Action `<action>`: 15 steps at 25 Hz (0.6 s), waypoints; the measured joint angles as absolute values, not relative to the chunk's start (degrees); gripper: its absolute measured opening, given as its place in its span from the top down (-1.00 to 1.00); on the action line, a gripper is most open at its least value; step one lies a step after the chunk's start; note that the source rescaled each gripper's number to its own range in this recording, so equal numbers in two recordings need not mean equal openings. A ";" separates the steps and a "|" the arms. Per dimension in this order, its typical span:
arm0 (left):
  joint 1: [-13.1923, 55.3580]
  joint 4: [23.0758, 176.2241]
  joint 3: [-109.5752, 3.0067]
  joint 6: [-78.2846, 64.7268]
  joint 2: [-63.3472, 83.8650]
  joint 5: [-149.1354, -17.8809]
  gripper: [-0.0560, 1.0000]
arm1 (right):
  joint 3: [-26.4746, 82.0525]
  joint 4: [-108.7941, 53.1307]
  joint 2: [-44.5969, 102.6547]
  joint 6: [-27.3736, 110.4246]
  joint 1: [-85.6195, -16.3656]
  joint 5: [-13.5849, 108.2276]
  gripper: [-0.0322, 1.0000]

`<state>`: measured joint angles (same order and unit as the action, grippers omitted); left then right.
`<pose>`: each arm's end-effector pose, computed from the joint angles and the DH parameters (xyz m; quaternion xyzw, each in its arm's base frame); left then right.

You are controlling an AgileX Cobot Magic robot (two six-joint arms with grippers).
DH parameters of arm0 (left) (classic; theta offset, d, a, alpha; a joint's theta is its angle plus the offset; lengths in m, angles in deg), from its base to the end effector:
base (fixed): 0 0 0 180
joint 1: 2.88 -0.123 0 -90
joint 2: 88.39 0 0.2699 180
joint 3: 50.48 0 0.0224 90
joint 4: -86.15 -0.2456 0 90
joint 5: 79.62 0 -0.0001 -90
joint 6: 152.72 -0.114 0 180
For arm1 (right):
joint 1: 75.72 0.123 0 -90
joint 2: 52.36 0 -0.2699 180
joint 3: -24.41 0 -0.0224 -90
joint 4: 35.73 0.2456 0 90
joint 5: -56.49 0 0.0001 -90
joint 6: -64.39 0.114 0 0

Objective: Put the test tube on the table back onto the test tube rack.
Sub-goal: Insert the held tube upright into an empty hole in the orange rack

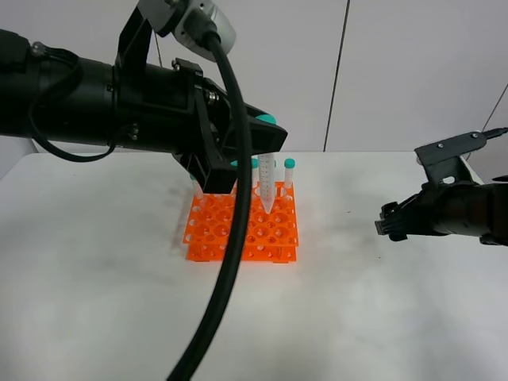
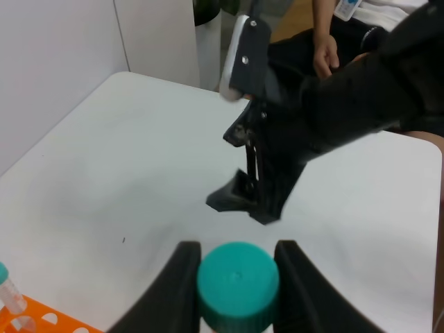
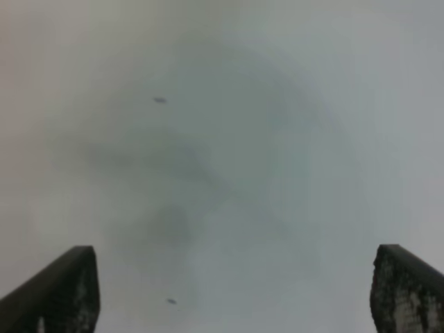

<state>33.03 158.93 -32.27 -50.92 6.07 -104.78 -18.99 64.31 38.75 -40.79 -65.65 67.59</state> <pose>0.2317 -0.2251 0.3170 0.4052 0.7103 -0.3030 0.4894 0.2727 0.0266 0.1555 -0.0858 0.9212 -0.0719 0.3727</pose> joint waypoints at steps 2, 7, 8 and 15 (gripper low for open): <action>33.03 158.85 -32.27 -50.92 6.07 -104.90 0.88 | -18.99 64.31 38.75 -36.54 -69.63 62.24 -0.70; 33.03 158.79 -32.27 -50.92 6.07 -104.97 0.88 | -18.99 60.50 38.79 -29.74 -76.81 44.27 -0.70; 33.03 158.79 -32.27 -50.92 6.07 -104.99 0.88 | -18.99 58.23 38.79 -28.22 -77.26 41.88 -0.70; 33.03 158.79 -32.27 -50.92 6.07 -105.03 0.88 | -18.99 29.34 38.79 -3.39 -77.28 43.09 -0.63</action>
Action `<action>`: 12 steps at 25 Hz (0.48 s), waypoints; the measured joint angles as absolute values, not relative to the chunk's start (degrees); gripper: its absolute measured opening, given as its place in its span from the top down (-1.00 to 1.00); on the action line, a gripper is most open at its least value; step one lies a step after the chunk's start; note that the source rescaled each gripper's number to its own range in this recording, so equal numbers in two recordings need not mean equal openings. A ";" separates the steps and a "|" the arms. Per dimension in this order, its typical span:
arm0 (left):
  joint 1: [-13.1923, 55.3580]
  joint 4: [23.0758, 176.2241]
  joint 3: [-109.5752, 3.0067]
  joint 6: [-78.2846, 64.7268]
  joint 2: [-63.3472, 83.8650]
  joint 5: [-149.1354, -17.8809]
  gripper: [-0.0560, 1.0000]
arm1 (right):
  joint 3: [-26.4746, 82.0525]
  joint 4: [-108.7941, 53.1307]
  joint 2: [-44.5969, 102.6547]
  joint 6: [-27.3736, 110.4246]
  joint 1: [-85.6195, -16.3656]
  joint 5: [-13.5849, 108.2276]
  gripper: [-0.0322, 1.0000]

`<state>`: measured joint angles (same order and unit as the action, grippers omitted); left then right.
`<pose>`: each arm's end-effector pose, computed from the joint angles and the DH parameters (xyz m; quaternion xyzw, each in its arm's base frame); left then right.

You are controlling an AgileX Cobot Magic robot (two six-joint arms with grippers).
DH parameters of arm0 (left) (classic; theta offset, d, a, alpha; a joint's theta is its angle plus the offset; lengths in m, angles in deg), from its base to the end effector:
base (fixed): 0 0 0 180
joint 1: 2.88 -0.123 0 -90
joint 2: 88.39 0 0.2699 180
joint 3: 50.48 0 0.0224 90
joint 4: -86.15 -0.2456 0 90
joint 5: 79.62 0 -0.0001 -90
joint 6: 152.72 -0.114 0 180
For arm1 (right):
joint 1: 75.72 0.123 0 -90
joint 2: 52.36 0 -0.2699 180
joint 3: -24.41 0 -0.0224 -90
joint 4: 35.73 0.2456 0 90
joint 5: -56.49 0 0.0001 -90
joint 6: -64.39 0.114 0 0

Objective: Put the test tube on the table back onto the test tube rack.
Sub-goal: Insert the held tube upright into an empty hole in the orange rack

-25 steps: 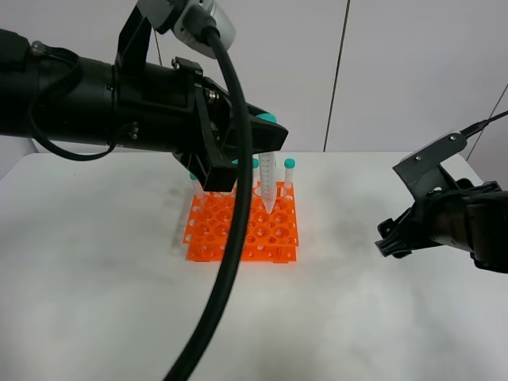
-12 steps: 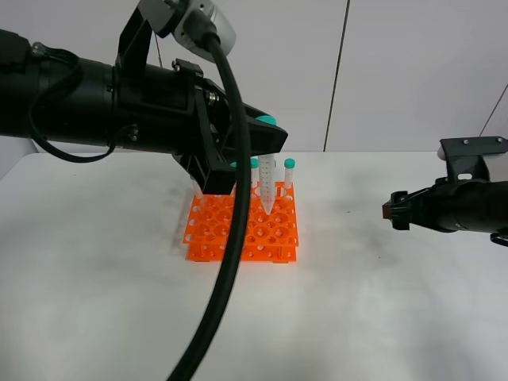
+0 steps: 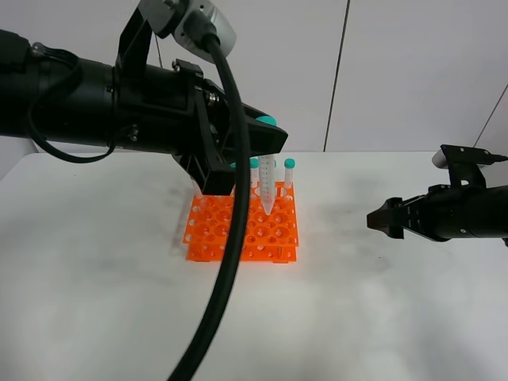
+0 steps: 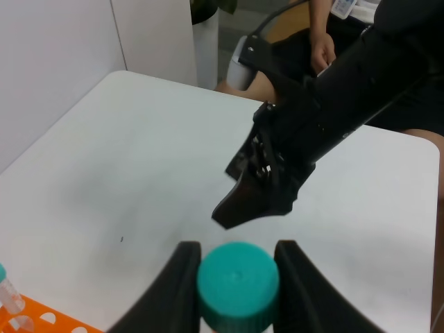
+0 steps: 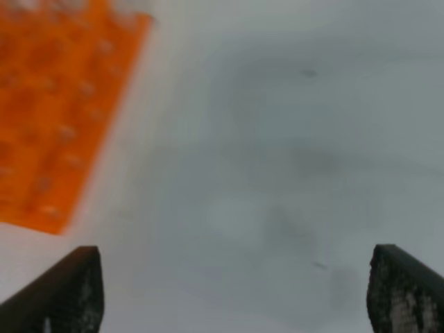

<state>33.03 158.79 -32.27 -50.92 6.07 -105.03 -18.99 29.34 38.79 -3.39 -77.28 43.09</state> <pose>0.2313 -0.2252 0.3168 0.4072 0.7097 -0.3035 0.4882 0.2679 0.0168 0.1508 -0.0503 0.9346 0.0849 0.3417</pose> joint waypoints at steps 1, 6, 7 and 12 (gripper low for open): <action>33.03 158.79 -32.27 -50.92 6.07 -105.03 0.88 | -18.99 24.67 38.87 3.44 -77.35 45.16 -0.63; 33.03 158.79 -32.27 -50.92 6.07 -105.05 0.88 | -18.99 -1.91 38.98 34.11 -79.34 48.97 -0.62; 33.03 158.79 -32.27 -50.92 6.07 -105.05 0.88 | -18.99 -6.36 38.98 38.13 -79.47 49.03 -0.62; 33.03 158.75 -32.27 -50.92 6.07 -105.44 0.88 | -18.99 -18.00 38.98 49.61 -79.55 49.48 -0.62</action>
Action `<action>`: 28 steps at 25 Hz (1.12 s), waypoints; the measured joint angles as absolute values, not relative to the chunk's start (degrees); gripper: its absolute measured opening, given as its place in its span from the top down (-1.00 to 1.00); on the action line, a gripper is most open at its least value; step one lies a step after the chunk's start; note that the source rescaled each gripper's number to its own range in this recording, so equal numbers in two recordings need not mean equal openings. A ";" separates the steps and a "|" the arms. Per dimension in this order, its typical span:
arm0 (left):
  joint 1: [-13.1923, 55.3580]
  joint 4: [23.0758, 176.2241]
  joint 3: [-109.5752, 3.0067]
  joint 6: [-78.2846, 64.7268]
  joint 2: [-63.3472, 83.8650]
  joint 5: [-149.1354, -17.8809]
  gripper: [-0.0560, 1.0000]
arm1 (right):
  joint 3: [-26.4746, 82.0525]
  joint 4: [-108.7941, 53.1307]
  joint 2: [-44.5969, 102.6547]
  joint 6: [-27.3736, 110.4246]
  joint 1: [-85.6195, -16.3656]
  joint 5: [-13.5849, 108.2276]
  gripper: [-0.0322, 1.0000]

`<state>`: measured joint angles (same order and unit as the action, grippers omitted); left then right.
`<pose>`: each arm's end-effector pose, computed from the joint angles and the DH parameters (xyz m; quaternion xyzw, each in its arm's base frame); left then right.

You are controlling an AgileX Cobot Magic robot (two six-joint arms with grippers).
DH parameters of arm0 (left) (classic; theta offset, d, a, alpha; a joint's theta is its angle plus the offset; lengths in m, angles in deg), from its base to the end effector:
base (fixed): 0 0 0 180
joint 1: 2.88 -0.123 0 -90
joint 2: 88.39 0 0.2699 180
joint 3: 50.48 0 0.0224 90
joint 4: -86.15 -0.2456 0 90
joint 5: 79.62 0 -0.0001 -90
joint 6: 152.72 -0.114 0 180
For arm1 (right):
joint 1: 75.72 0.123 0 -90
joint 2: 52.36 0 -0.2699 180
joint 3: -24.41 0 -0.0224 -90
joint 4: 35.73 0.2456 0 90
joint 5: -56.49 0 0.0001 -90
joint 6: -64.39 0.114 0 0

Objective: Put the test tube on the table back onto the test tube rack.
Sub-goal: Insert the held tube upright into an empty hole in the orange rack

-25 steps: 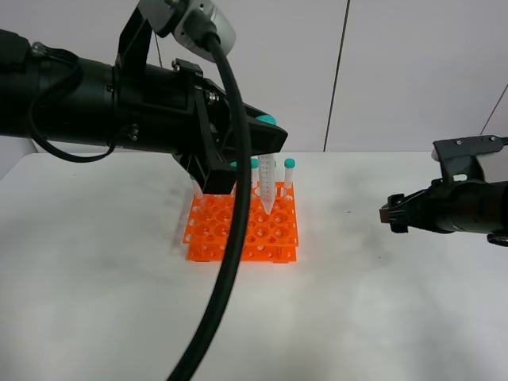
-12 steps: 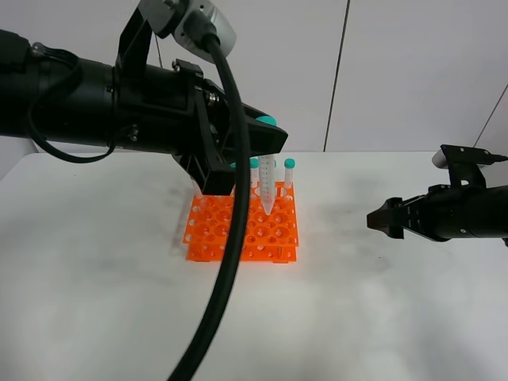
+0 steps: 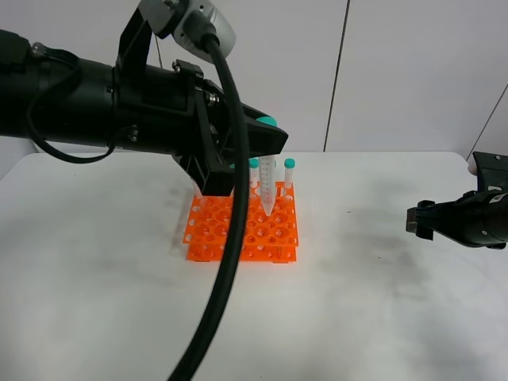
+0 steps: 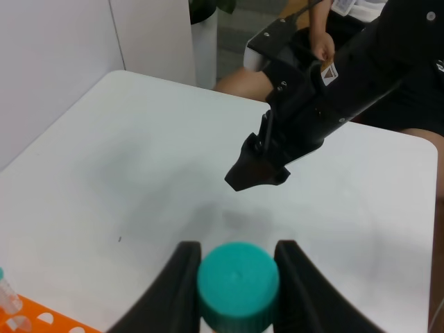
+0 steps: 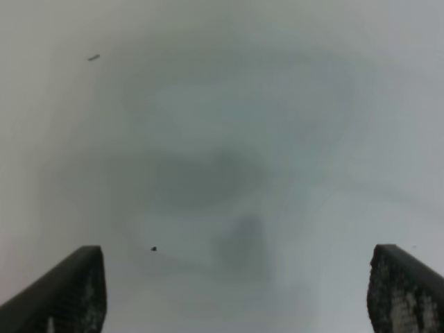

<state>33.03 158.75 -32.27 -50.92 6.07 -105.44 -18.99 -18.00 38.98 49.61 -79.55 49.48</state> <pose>0.2305 -0.2255 0.3166 0.4094 0.7089 -0.3055 0.4863 0.2672 -0.0136 0.1467 0.0487 0.9425 0.0146 0.3304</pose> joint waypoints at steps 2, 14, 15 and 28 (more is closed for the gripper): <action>33.03 158.75 -32.27 -50.92 6.07 -105.56 0.88 | -18.99 -19.79 38.98 50.53 -79.60 49.79 -0.62; 33.03 158.22 -32.27 -50.92 6.07 -106.22 0.88 | -12.77 -27.55 38.72 50.92 -79.60 38.20 -0.62; 33.03 158.22 -32.27 -50.92 6.07 -106.36 0.88 | -11.85 -27.55 38.28 50.92 -79.60 36.64 -0.62; 33.03 158.17 -32.27 -50.92 6.07 -106.54 0.88 | -9.71 -27.78 11.85 49.79 -79.60 25.53 -0.62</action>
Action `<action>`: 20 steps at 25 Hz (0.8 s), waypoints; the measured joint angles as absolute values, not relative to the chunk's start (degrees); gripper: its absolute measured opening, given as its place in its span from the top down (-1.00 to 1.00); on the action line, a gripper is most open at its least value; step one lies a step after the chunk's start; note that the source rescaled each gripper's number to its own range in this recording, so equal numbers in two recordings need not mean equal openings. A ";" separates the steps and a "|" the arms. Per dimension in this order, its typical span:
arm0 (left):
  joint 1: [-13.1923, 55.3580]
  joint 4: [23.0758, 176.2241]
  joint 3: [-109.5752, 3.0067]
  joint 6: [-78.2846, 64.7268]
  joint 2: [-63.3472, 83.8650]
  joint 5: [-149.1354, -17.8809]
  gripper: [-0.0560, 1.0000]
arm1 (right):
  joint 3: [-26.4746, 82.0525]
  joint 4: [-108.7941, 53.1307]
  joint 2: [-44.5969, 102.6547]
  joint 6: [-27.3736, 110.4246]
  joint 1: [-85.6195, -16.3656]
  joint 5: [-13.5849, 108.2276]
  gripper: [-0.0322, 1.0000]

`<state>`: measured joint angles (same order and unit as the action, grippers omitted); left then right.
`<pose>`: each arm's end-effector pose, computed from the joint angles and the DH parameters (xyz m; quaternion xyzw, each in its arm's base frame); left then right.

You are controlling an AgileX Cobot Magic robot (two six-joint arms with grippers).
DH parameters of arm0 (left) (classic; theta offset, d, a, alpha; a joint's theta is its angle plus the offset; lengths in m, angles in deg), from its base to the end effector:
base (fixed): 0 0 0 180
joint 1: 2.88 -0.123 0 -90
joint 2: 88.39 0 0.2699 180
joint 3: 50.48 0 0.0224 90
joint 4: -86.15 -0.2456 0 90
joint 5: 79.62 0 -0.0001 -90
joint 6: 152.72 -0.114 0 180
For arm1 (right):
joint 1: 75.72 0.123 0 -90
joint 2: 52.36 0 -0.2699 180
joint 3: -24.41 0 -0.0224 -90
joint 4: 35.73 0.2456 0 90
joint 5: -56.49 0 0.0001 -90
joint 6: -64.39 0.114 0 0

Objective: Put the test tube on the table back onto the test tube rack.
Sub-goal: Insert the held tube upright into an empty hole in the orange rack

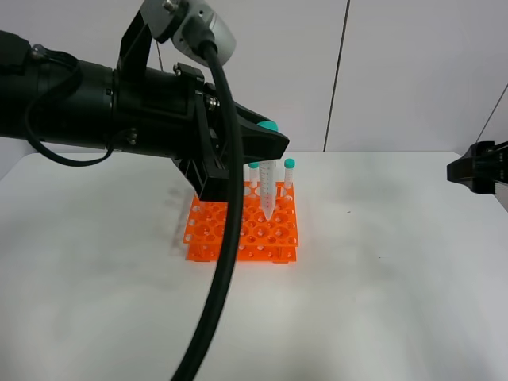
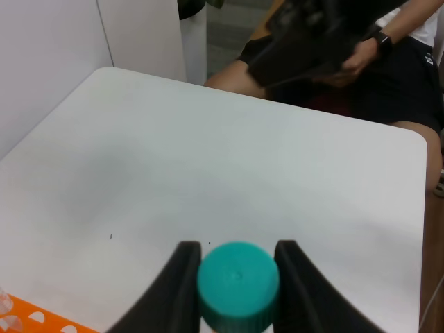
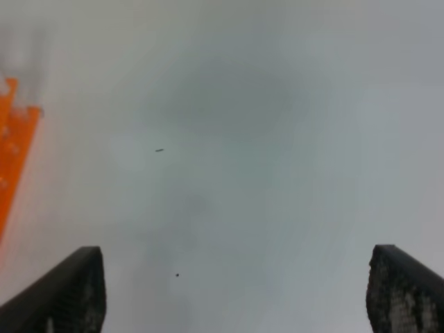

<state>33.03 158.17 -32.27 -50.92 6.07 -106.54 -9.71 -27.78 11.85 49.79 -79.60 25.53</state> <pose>0.2286 -0.2262 0.3158 0.4182 0.7063 -0.3079 0.4810 0.2171 -0.0066 0.2809 -0.0459 0.9011 -0.0117 0.4309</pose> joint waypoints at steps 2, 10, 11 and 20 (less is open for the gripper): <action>33.03 158.17 -32.27 -50.92 6.07 -106.54 0.88 | -9.71 -27.94 7.56 49.46 -79.60 22.69 -0.62; 33.03 158.17 -32.27 -50.92 6.07 -106.54 0.88 | -9.71 -27.94 -8.11 50.04 -79.60 12.89 -0.62; 33.03 158.17 -32.27 -50.92 6.07 -106.54 0.88 | -9.71 -27.87 -10.06 50.60 -79.60 12.21 -0.62; 33.03 158.17 -32.27 -50.92 6.07 -106.54 0.88 | -9.71 -27.28 -23.83 52.04 -79.60 0.54 -0.62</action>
<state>33.03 158.17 -32.27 -50.92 6.07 -106.54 -9.71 -27.28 -23.83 52.04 -79.60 0.54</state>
